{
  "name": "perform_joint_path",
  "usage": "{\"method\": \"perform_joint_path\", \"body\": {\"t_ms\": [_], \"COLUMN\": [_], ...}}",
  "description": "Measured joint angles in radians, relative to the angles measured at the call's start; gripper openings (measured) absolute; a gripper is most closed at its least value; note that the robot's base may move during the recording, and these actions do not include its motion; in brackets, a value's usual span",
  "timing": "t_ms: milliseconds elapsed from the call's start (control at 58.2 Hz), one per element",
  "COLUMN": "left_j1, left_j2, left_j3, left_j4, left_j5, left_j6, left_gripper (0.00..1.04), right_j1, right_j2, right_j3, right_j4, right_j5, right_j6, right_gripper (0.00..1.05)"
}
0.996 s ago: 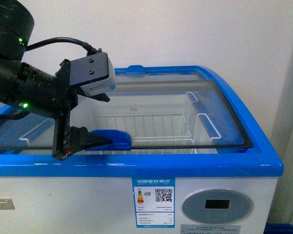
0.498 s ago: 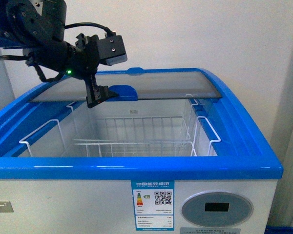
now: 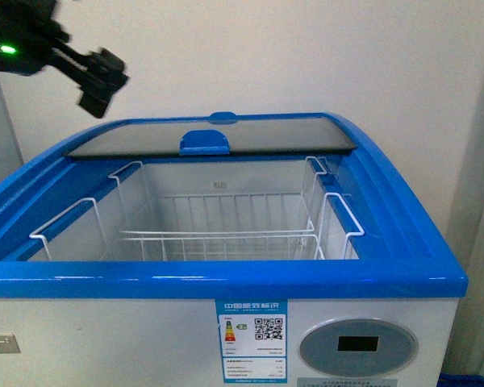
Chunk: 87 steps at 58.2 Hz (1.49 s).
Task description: Put drink in fridge
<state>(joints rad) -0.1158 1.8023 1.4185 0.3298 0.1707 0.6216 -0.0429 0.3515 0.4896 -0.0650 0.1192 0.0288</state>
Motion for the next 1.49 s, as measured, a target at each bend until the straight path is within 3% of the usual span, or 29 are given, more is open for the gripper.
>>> {"method": "perform_joint_path", "body": {"t_ms": [155, 189, 240, 292, 361, 515, 601, 721, 842, 1048, 1237, 1494], "left_j1": [0.046, 0.055, 0.078, 0.106, 0.114, 0.114, 0.114, 0.114, 0.114, 0.114, 0.114, 0.114], "left_j2": [-0.428, -0.557, -0.718, -0.904, -1.119, -1.231, -1.267, -1.299, -1.344, -1.422, -1.481, -1.535], "left_j3": [-0.493, -0.634, -0.814, -0.965, -1.133, -1.246, -1.270, -1.290, -1.317, -1.353, -1.372, -1.404], "left_j4": [-0.043, -0.048, 0.065, 0.077, 0.063, 0.060, 0.055, 0.046, 0.027, -0.016, -0.056, -0.070], "left_j5": [0.072, 0.035, -0.093, -0.166, -0.175, -0.171, -0.169, -0.171, -0.171, -0.171, -0.171, -0.171], "left_j6": [-0.336, -0.434, -0.507, -0.555, -0.590, -0.609, -0.612, -0.613, -0.617, -0.617, -0.617, -0.618], "left_gripper": [0.97, 0.94, 0.84, 0.73, 0.59, 0.31, 0.17, 0.03, 0.03, 0.03, 0.03, 0.03], "right_j1": [0.000, 0.000, -0.051, -0.091, -0.044, 0.151, 0.234, 0.298, 0.373, 0.452, 0.491, 0.504], "right_j2": [0.000, 0.000, 0.043, 0.121, 0.251, 0.579, 0.776, 0.976, 1.252, 1.583, 1.752, 1.839], "right_j3": [0.000, 0.000, 0.073, 0.172, 0.254, 0.483, 0.632, 0.780, 0.977, 1.231, 1.355, 1.378], "right_j4": [0.000, 0.000, -0.166, -0.363, -0.378, -0.230, -0.291, -0.386, -0.406, -0.433, -0.432, -0.378], "right_j5": [-0.001, -0.004, -0.145, -0.281, -0.341, -0.369, -0.380, -0.360, -0.270, -0.151, -0.137, -0.140], "right_j6": [0.000, 0.000, -0.033, -0.098, -0.198, -0.529, -0.714, -0.843, -0.992, -1.021, -1.046, -1.078], "right_gripper": [0.41, 0.41, 0.41, 0.41, 0.41, 0.41, 0.41, 0.41, 0.41, 0.41, 0.41, 0.41]}}
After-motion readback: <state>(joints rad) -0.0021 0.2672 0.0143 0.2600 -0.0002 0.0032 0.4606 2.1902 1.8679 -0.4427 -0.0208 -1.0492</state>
